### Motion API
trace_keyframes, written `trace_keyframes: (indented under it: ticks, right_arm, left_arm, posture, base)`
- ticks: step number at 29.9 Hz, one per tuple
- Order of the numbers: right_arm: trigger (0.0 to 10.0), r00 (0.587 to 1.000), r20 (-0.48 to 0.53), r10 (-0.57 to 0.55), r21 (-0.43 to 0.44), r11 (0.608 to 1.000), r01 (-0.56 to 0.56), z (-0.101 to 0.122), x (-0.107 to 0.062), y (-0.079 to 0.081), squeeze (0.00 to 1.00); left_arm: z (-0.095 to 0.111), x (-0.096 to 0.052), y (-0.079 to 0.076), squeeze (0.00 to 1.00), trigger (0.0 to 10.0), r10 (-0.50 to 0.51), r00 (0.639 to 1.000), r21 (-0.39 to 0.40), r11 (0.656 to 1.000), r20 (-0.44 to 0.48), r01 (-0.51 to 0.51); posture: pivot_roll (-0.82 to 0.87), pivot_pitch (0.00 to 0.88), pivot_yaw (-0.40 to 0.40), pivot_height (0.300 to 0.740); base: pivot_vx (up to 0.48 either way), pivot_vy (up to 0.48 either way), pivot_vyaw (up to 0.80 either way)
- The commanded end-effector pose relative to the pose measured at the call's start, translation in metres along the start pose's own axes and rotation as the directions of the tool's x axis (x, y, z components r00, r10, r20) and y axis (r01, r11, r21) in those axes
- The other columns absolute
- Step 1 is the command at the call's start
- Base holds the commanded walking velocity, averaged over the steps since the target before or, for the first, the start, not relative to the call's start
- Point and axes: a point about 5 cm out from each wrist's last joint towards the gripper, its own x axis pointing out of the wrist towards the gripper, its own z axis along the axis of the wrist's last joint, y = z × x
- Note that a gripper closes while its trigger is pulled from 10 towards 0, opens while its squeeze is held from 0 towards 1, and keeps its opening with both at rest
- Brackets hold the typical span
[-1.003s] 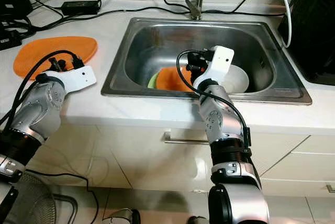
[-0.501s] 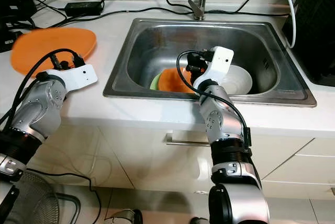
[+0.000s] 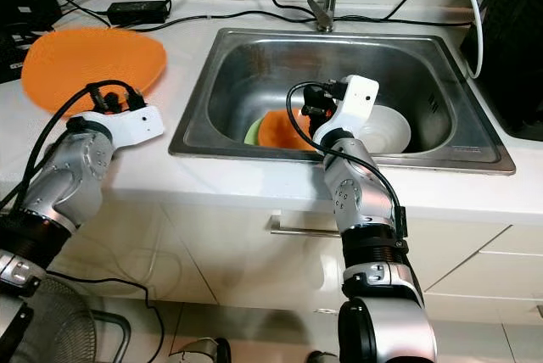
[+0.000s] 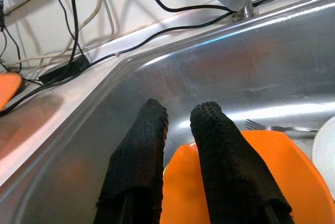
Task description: Kitchen organization
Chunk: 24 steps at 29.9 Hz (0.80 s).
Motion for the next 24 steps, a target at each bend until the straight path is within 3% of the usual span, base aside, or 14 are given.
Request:
trace_keyframes:
  ticks: [1, 3, 5, 9, 11, 19, 20, 24]
  right_arm:
    - [10.0, 1.0, 0.001, 0.001, 0.004, 1.0, -0.001, 0.001, 0.0, 0.0, 0.0]
    - [10.0, 1.0, 0.001, 0.0, 0.003, 1.0, 0.0, 0.001, 0.0, 0.0, 0.0]
    - [10.0, 1.0, 0.005, -0.003, 0.001, 1.0, 0.003, 0.003, 0.001, -0.001, 0.0]
    - [10.0, 1.0, 0.012, -0.003, -0.004, 1.0, 0.003, 0.005, 0.002, -0.001, 0.0]
    - [10.0, 1.0, 0.026, 0.001, -0.005, 1.0, -0.001, 0.01, 0.004, -0.001, 0.0]
    - [10.0, 0.998, 0.067, 0.02, 0.02, 1.0, -0.021, 0.025, 0.009, 0.003, 0.0]
    - [10.0, 0.996, 0.08, 0.031, 0.033, 0.999, -0.034, 0.031, 0.01, 0.005, 0.0]
    - [10.0, 0.995, 0.092, 0.044, 0.047, 0.998, -0.049, 0.036, 0.011, 0.007, 0.0]
  left_arm:
    - [0.018, 0.003, 0.012, 0.0, 10.0, 0.079, 0.99, -0.01, 0.997, 0.112, -0.079]
    - [0.026, 0.003, 0.017, 0.0, 10.0, 0.098, 0.983, -0.014, 0.995, 0.152, -0.097]
    - [0.047, -0.001, 0.027, 0.0, 10.0, 0.139, 0.957, -0.048, 0.99, 0.256, -0.131]
    - [0.059, -0.003, 0.028, 0.0, 10.0, 0.159, 0.933, -0.074, 0.987, 0.323, -0.143]
    - [0.075, -0.006, 0.027, 0.0, 10.0, 0.164, 0.899, -0.097, 0.986, 0.406, -0.136]
    - [0.098, -0.016, 0.027, 0.0, 10.0, 0.176, 0.839, -0.124, 0.984, 0.514, -0.13]
    - [0.106, -0.019, 0.026, 0.0, 10.0, 0.169, 0.818, -0.129, 0.985, 0.55, -0.116]
    - [0.112, -0.021, 0.024, 0.0, 10.0, 0.16, 0.804, -0.136, 0.986, 0.572, -0.099]
  posture:
    - [0.1, 0.084, 0.006, 0.74]
    - [0.1, 0.084, 0.006, 0.74]
    - [0.09, 0.082, 0.008, 0.74]
    - [0.09, 0.081, 0.008, 0.74]
    - [0.09, 0.077, 0.01, 0.74]
    - [0.09, 0.073, 0.011, 0.74]
    - [0.08, 0.07, 0.013, 0.74]
    - [0.08, 0.068, 0.014, 0.74]
  base:
    - [0.0, 0.0, 0.0]
    - [0.0, 0.0, 0.0]
    - [0.0, 0.0, 0.0]
    - [0.0, 0.0, 0.0]
    - [0.0, 0.0, 0.0]
    - [0.0, 0.0, 0.0]
    - [0.0, 0.0, 0.0]
    - [0.0, 0.0, 0.0]
